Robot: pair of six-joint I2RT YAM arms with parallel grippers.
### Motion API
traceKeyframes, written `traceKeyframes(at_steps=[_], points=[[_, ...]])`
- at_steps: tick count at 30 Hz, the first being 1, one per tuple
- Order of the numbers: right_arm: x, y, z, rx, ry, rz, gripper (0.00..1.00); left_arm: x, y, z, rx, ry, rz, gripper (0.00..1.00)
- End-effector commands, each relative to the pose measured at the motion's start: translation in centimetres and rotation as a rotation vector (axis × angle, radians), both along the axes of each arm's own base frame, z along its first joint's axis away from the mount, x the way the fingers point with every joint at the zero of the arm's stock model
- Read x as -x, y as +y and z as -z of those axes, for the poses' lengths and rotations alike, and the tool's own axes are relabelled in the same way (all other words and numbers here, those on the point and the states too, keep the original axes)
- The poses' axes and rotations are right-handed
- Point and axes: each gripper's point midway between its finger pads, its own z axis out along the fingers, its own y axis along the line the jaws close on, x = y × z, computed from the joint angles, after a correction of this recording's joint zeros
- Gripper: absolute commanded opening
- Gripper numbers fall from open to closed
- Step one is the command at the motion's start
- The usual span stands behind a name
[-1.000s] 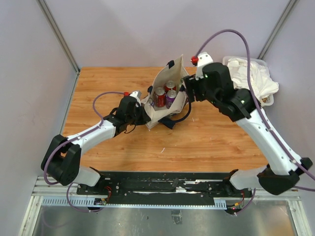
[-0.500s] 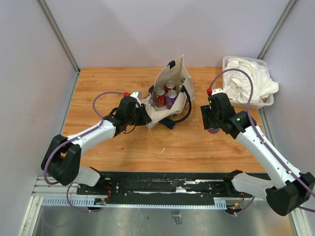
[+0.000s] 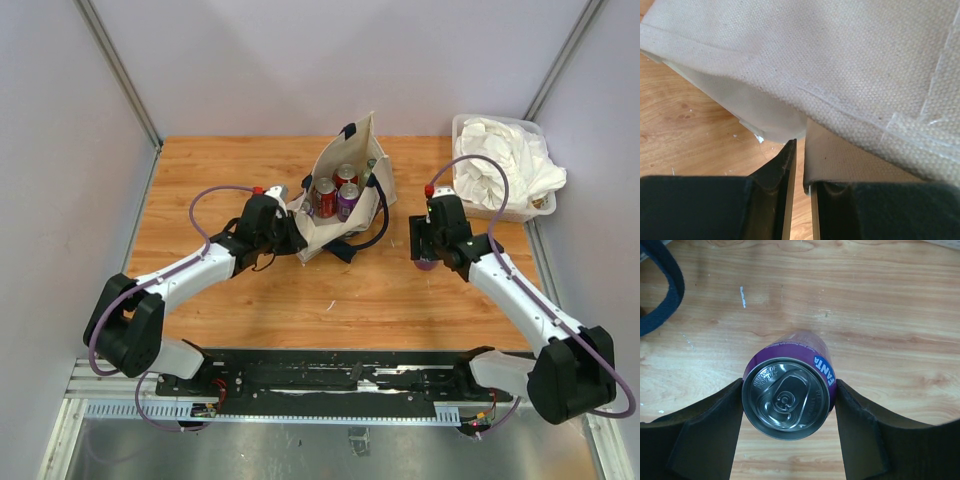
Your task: Take the beverage out of the canvas bag
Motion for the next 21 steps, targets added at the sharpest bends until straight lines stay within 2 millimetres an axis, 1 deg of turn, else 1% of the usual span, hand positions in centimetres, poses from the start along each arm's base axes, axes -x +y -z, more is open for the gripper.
traceKeyframes(at_steps=[1, 6, 10, 11, 13, 15, 17, 18, 19, 20, 21], points=[[-3.3, 1.1, -0.9, -0.044, -0.143, -0.021, 0.01, 2.3, 1.9, 3.5, -0.110, 0.141, 0.005, 0.19], [-4.2, 1.7, -0.4, -0.082, -0.175, -0.009, 0.01, 2.0, 1.8, 3.3, -0.118, 0.143, 0.004, 0.18], [-4.7, 2.2, 0.3, -0.102, -0.145, -0.013, 0.01, 1.9, 1.9, 3.3, -0.129, 0.144, 0.005, 0.18], [-4.8, 2.3, 0.6, -0.106, -0.133, -0.009, 0.03, 1.8, 1.9, 3.3, -0.130, 0.143, 0.005, 0.18], [-4.8, 2.4, 1.3, -0.109, -0.097, 0.001, 0.15, 1.8, 1.9, 3.3, -0.131, 0.142, 0.004, 0.18], [-4.6, 2.6, 1.9, -0.113, -0.065, 0.007, 0.32, 1.9, 1.9, 3.3, -0.132, 0.143, 0.004, 0.18], [-4.4, 2.5, 2.3, -0.113, -0.038, 0.017, 0.57, 2.0, 2.0, 3.3, -0.132, 0.144, 0.004, 0.18], [-4.2, 2.5, 2.5, -0.111, -0.028, 0.024, 0.74, 2.0, 2.0, 3.3, -0.132, 0.144, 0.003, 0.18], [-4.2, 2.3, 2.4, -0.107, -0.024, 0.035, 0.88, 2.1, 2.0, 3.4, -0.134, 0.146, 0.003, 0.18], [-4.1, 2.0, 2.5, -0.098, -0.017, 0.046, 0.97, 2.1, 2.1, 3.4, -0.135, 0.145, 0.002, 0.18], [-4.0, 1.8, 2.4, -0.089, -0.014, 0.056, 0.99, 2.1, 2.1, 3.4, -0.136, 0.145, 0.002, 0.19]])
